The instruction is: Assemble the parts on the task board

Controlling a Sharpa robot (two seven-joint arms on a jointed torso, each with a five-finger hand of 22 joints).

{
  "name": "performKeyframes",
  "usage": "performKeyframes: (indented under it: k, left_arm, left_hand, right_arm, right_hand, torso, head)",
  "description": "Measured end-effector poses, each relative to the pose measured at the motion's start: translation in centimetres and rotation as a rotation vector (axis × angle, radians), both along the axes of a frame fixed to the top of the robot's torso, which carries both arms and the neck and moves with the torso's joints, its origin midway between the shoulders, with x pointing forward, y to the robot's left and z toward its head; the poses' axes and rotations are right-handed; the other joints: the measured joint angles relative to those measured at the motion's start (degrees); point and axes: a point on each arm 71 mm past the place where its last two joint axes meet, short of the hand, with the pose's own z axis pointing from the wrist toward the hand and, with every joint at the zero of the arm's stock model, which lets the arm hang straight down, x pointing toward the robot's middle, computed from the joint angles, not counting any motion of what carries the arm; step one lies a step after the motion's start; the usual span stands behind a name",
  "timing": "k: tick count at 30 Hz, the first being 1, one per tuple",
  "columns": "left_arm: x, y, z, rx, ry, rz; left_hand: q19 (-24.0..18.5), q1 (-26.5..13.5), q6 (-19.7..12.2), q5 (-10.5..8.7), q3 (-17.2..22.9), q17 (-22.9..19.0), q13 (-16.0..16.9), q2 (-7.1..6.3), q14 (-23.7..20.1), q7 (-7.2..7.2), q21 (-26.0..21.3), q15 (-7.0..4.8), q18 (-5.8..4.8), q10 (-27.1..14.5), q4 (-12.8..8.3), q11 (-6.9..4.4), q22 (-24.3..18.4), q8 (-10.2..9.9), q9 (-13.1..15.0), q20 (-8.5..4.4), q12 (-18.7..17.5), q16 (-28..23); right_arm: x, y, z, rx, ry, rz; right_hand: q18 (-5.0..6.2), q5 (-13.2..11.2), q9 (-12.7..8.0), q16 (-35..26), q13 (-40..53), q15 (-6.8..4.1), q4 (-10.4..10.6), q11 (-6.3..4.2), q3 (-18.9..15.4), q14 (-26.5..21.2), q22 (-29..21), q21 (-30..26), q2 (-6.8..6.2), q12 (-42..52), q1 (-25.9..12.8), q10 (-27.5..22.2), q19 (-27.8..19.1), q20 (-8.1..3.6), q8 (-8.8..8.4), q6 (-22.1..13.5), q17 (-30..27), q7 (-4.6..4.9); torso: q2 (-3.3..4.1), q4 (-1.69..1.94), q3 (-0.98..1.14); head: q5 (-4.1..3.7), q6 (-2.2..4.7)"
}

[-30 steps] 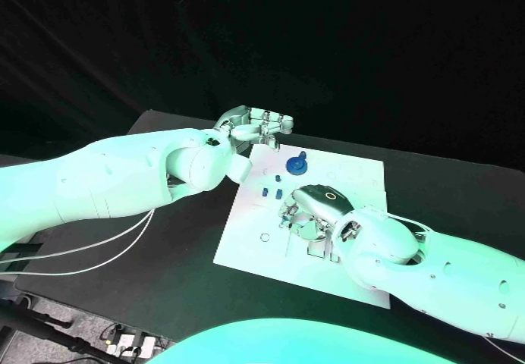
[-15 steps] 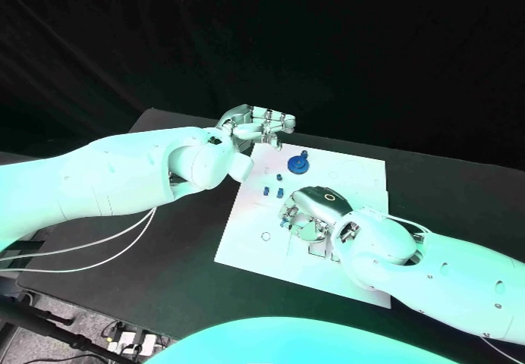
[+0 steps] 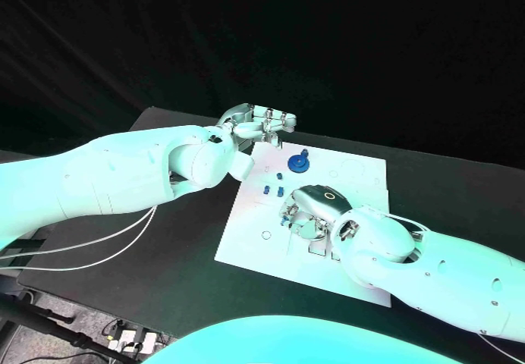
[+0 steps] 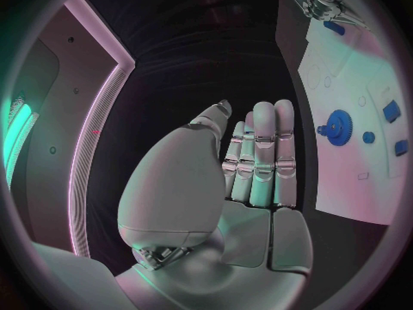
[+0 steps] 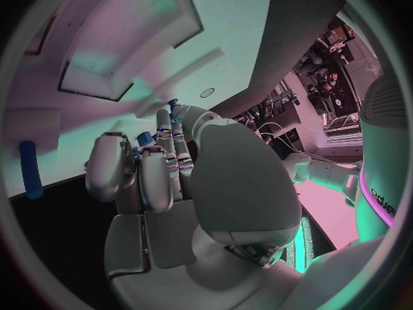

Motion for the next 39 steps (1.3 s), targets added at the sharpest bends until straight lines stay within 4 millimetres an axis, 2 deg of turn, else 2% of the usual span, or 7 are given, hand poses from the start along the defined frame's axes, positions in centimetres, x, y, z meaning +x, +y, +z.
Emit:
performKeyframes:
  k: [17,30,34,39]
  left_arm:
    - [-0.03,-0.03,-0.05,0.002,0.007,-0.005]
    - [-0.06,0.04,-0.07,0.004,0.011,-0.005]
    - [-0.07,0.05,-0.07,0.005,0.013,-0.006]
    - [-0.08,0.1,-0.08,0.006,0.014,-0.005]
  left_hand:
    - [0.0,0.0,0.0,0.0,0.0,-0.05,0.0,0.0,0.0,0.0,0.0,0.0,0.0,0.0,0.0,0.0,-0.01,0.0,0.0,0.0,0.0,0.0]
    - [0.0,0.3,0.0,0.0,0.0,-0.1,0.0,0.3,-0.21,0.0,0.0,0.21,0.0,-0.21,0.0,-0.21,-0.07,0.0,0.0,0.0,0.04,0.0]
    - [0.0,0.3,0.0,0.0,0.0,-0.1,0.0,0.3,-0.21,0.0,0.0,0.21,0.0,-0.21,0.0,-0.21,-0.06,0.0,0.0,0.0,0.27,0.0]
    - [0.0,0.3,0.0,0.0,0.0,-0.1,-0.01,0.3,-0.21,-0.01,0.0,0.21,0.0,-0.21,0.0,-0.21,-0.06,0.0,0.0,0.0,0.27,0.0]
  right_arm:
    - [0.03,0.31,-0.09,-0.021,0.011,0.014]
    - [0.04,0.31,-0.2,-0.034,0.018,0.021]
    - [0.02,0.31,-0.24,-0.036,0.019,0.022]
    - [0.04,0.26,-0.24,-0.033,0.017,0.019]
  right_hand:
    - [0.0,-0.01,0.23,0.0,0.01,0.0,-0.03,0.2,-0.03,0.0,-0.01,0.0,-0.14,0.0,-0.31,0.19,0.0,0.0,-0.09,-0.02,0.0,0.0]
    - [0.0,-0.02,0.12,0.0,-0.21,0.0,-0.34,-0.02,-0.36,0.0,-0.02,0.0,-0.04,-0.38,-1.25,0.4,0.0,0.0,0.04,-0.15,0.05,-0.08]
    - [0.0,0.0,-0.17,0.0,-0.7,0.0,-0.34,0.88,-0.86,0.0,-0.02,-0.89,-1.07,-1.48,-2.58,-1.35,-0.03,0.02,-0.97,-1.75,-0.03,0.87]
    - [0.01,-0.57,-1.36,-0.24,-1.55,0.72,-0.61,1.8,-2.22,0.09,-0.03,-3.9,-1.88,-2.02,-3.98,-6.0,-1.36,1.3,-1.67,-5.89,-1.11,1.33]
  torso:
    - [0.01,-0.01,-0.01]
    - [-0.02,-0.03,0.0]
    - [-0.02,-0.03,-0.03]
    - [-0.04,-0.02,-0.03]
  head:
    - [0.14,-0.04]
    - [-0.08,-0.12]
    - [-0.14,-0.12]
    - [-0.26,-0.09]
